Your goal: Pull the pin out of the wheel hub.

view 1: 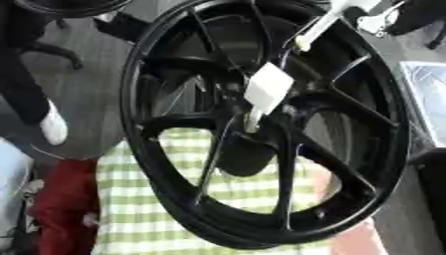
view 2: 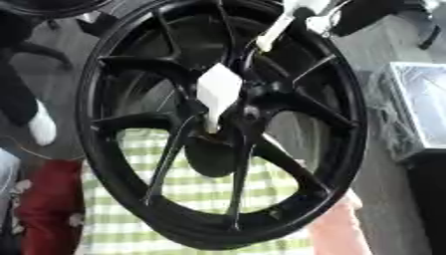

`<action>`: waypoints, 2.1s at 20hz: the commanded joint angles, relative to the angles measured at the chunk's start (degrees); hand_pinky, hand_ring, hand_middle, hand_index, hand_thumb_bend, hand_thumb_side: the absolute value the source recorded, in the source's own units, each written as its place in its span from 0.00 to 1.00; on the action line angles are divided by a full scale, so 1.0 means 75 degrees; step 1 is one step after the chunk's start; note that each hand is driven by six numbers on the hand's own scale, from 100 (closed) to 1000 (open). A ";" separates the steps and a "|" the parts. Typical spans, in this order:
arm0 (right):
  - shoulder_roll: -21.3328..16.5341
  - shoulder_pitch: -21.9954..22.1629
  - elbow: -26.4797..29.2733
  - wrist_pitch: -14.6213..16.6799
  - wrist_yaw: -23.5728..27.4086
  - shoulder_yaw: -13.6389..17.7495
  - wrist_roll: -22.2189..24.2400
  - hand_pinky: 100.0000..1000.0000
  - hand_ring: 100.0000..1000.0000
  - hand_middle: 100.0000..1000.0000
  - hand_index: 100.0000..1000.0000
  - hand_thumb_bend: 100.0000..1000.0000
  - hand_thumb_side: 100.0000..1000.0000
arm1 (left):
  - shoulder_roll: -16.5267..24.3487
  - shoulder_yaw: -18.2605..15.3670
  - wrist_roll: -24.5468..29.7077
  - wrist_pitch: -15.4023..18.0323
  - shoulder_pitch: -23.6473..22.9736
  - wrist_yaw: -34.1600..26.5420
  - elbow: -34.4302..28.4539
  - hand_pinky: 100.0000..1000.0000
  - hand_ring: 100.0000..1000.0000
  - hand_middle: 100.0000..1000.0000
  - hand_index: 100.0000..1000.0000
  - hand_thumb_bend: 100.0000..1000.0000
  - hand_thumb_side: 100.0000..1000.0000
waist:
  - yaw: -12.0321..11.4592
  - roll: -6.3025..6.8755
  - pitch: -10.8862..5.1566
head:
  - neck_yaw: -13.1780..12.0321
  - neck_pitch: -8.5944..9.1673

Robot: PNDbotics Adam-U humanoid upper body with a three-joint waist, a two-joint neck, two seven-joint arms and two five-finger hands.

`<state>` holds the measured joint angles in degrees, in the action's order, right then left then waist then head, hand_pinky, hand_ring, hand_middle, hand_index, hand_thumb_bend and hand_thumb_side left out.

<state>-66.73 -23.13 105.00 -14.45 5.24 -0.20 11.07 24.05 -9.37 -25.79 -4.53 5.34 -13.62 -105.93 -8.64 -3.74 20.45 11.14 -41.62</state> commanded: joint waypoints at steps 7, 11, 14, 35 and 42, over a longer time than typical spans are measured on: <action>0.0366 0.1866 -0.0986 -0.0353 -0.0964 0.2024 -0.1961 0.81 0.56 0.36 0.49 0.00 0.00 | 0.0041 -0.0198 -0.0145 0.0033 -0.0075 0.0072 -0.0153 0.63 0.82 0.82 0.80 0.11 0.85 | 0.0383 0.0103 -0.0230 | -0.0253 0.0100; 0.0714 0.2399 -0.1740 -0.0443 -0.1348 0.2530 -0.2235 0.87 0.77 0.65 0.76 0.00 0.00 | 0.0047 -0.0212 -0.0161 0.0036 -0.0095 0.0080 -0.0144 0.63 0.82 0.82 0.80 0.11 0.85 | 0.0554 0.0139 -0.0314 | -0.0311 0.0079; 0.0899 0.2513 -0.2046 -0.0318 -0.1237 0.2777 -0.2416 0.90 0.85 0.77 0.84 0.00 0.00 | 0.0045 -0.0214 -0.0167 0.0041 -0.0102 0.0080 -0.0140 0.63 0.82 0.82 0.80 0.11 0.85 | 0.0604 0.0156 -0.0377 | -0.0329 0.0079; 0.1194 0.2207 -0.2070 0.0728 0.1224 0.2751 -0.4437 0.94 0.84 0.81 0.86 0.00 0.40 | 0.0021 -0.0210 -0.0181 0.0048 -0.0100 0.0066 -0.0115 0.63 0.83 0.82 0.80 0.11 0.84 | 0.0514 0.0184 -0.0471 | -0.0237 0.0073; 0.1411 0.1816 -0.1407 0.1324 0.2428 0.2190 -0.4643 0.95 0.81 0.77 0.81 0.00 0.58 | 0.0004 -0.0177 -0.0167 0.0050 -0.0034 0.0043 -0.0127 0.63 0.83 0.82 0.80 0.12 0.84 | 0.0437 0.0198 -0.0452 | -0.0163 0.0108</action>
<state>-54.84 -8.96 92.63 -5.40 21.81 16.31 -23.43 23.14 -10.38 -26.96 -4.20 4.65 -13.56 -105.94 -5.36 -2.30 18.34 9.73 -41.41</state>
